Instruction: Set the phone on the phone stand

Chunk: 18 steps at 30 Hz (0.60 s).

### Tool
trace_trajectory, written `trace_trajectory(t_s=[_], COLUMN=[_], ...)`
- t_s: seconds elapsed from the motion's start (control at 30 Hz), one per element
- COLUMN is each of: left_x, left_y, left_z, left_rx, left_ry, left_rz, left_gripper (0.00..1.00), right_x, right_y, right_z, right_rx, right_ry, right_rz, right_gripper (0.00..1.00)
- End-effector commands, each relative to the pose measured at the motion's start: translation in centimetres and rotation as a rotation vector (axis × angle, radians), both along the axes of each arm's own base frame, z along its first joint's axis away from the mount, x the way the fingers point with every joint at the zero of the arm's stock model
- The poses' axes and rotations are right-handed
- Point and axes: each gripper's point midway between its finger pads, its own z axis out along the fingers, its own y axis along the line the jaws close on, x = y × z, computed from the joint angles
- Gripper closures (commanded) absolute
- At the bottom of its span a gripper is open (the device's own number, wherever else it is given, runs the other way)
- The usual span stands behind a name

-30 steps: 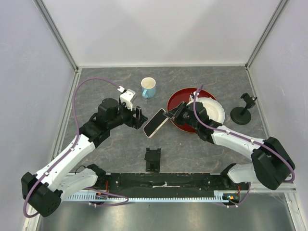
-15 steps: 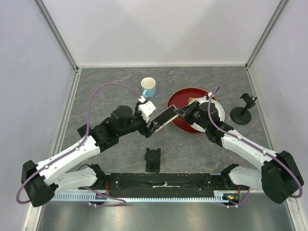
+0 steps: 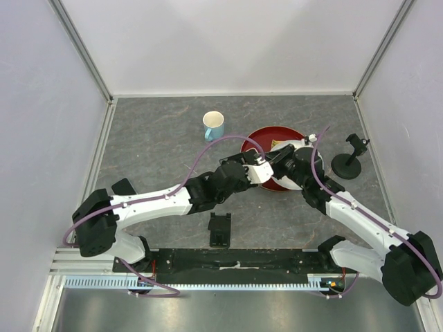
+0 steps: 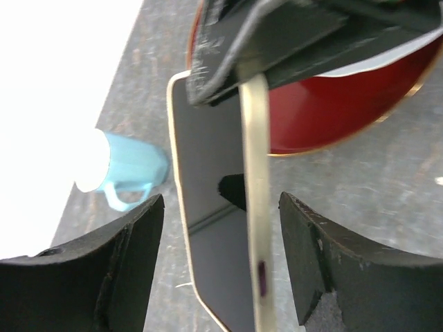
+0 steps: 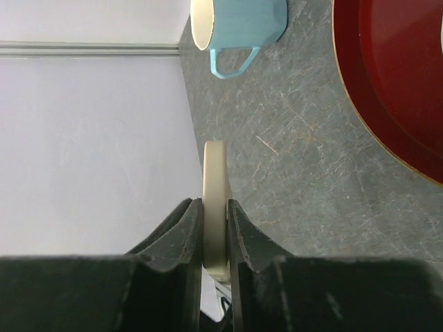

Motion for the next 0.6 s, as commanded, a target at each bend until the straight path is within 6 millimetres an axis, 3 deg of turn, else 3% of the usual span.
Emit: trace_trajectory(t_s=[0.0, 0.07, 0.1, 0.17, 0.2, 0.27, 0.3, 0.37, 0.4, 0.47, 0.5, 0.57], left_x=[2.8, 2.7, 2.8, 2.7, 2.5, 2.1, 1.7, 0.7, 0.1, -1.2, -2.1, -3.6], left_y=[1.1, 1.2, 1.3, 1.3, 1.1, 1.1, 0.7, 1.0, 0.6, 1.1, 0.8, 1.3], left_z=[4.1, 3.5, 3.6, 3.8, 4.2, 4.4, 4.4, 5.0, 5.0, 6.1, 6.5, 7.6], left_rx=[-0.041, -0.035, -0.044, -0.051, -0.065, -0.084, -0.099, -0.135, -0.153, -0.217, -0.243, -0.293], left_ry=[-0.227, -0.231, -0.239, -0.238, -0.237, -0.211, -0.191, -0.149, -0.123, -0.083, -0.058, -0.019], left_rz=[0.137, 0.135, 0.147, 0.146, 0.137, 0.124, 0.095, 0.073, 0.036, 0.006, -0.043, -0.09], left_gripper=[0.34, 0.46, 0.6, 0.76, 0.95, 0.98, 0.98, 0.98, 0.98, 0.98, 0.98, 0.98], right_x=[0.1, 0.0, -0.1, -0.2, -0.4, -0.6, -1.0, -1.3, -1.4, -2.3, -2.6, -3.5], right_y=[0.5, 0.5, 0.5, 0.5, 0.7, 1.1, 1.5, 2.0, 2.2, 1.4, 0.6, -0.4], right_z=[6.0, 5.9, 5.9, 6.0, 6.0, 6.2, 6.4, 6.1, 6.4, 4.1, 4.3, 3.6], right_rx=[0.153, 0.166, 0.172, 0.172, 0.168, 0.147, 0.127, -0.002, -0.047, -0.206, -0.244, -0.343], right_ry=[-0.09, -0.08, -0.074, -0.074, -0.076, -0.096, -0.114, -0.177, -0.198, -0.192, -0.219, -0.252], right_rz=[-0.003, -0.002, -0.001, 0.004, 0.019, 0.056, 0.099, 0.186, 0.215, 0.28, 0.281, 0.316], right_gripper=[1.0, 1.0, 1.0, 1.0, 1.0, 0.98, 0.76, 0.57, 0.39, 0.26, 0.14, 0.09])
